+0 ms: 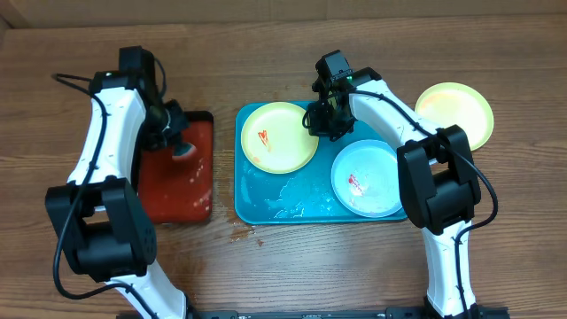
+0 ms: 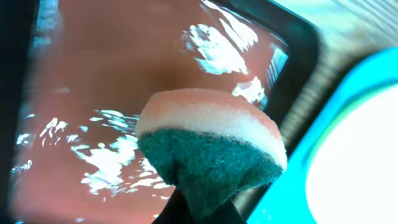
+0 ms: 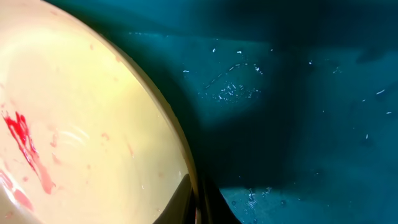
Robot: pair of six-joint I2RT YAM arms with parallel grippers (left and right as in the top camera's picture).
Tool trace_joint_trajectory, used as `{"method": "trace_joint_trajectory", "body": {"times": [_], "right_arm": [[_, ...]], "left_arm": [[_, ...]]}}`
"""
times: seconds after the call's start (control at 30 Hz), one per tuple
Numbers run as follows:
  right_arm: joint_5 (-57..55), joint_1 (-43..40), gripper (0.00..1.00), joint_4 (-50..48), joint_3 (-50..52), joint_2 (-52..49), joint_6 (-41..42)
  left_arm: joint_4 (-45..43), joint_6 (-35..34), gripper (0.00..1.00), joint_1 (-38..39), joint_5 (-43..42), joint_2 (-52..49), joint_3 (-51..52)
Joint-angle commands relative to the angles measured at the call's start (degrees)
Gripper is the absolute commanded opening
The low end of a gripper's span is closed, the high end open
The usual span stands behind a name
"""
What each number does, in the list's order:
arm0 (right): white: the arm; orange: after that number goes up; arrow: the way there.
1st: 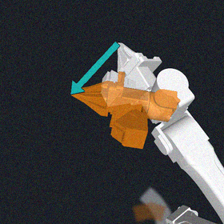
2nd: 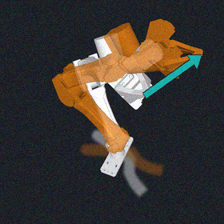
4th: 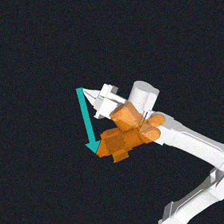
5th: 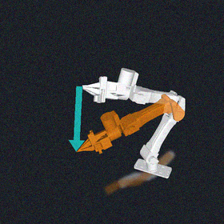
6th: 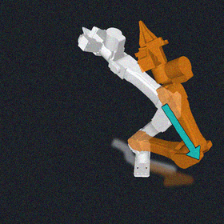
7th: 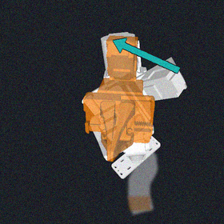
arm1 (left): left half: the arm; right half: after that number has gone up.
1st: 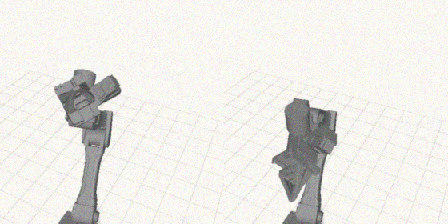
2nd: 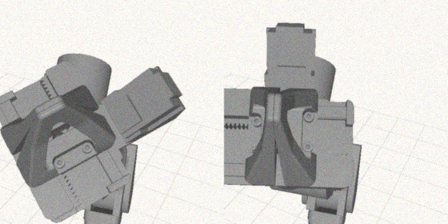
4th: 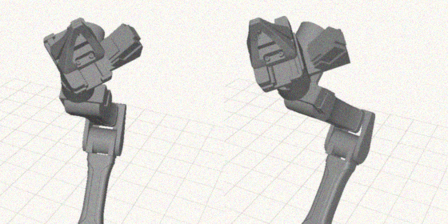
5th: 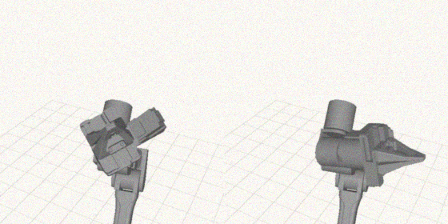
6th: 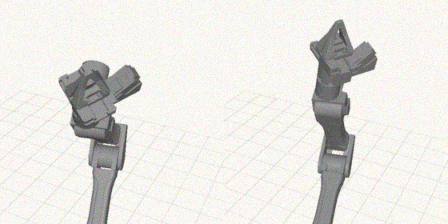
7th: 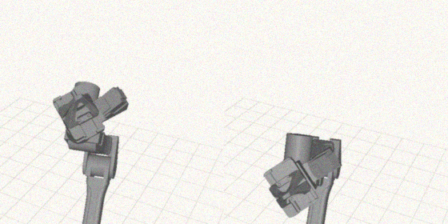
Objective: Clean dirty plates on tray and stack at the side
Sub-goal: 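Dip the sponge in the red water tray with the left gripper, then scrub the yellow-green plate with the sponge while right gripper holds it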
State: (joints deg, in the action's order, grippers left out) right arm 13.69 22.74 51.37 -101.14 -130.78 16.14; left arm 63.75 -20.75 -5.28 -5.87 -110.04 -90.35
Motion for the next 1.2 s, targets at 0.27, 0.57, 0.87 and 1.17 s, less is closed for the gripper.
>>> {"method": "trace_joint_trajectory", "body": {"times": [0.27,0.57,0.87,1.17], "right_arm": [[0.02,-0.17,0.04,0.85,1.51,-1.09,5.38],[-0.09,-0.20,0.04,1.64,1.51,-1.09,6.64],[-1.20,-0.20,0.04,1.14,1.49,-1.09,7.04],[-5.86,-0.20,0.04,3.17,0.94,0.07,8.39]], "left_arm": [[-8.52,0.22,0.04,15.37,-5.53,0.61,-0.02],[-17.73,-7.78,0.04,24.11,0.46,-2.29,1.05],[-22.86,-9.68,0.04,26.47,0.63,-10.64,1.05],[-19.04,-9.49,0.04,25.92,12.61,-15.43,0.70]]}}
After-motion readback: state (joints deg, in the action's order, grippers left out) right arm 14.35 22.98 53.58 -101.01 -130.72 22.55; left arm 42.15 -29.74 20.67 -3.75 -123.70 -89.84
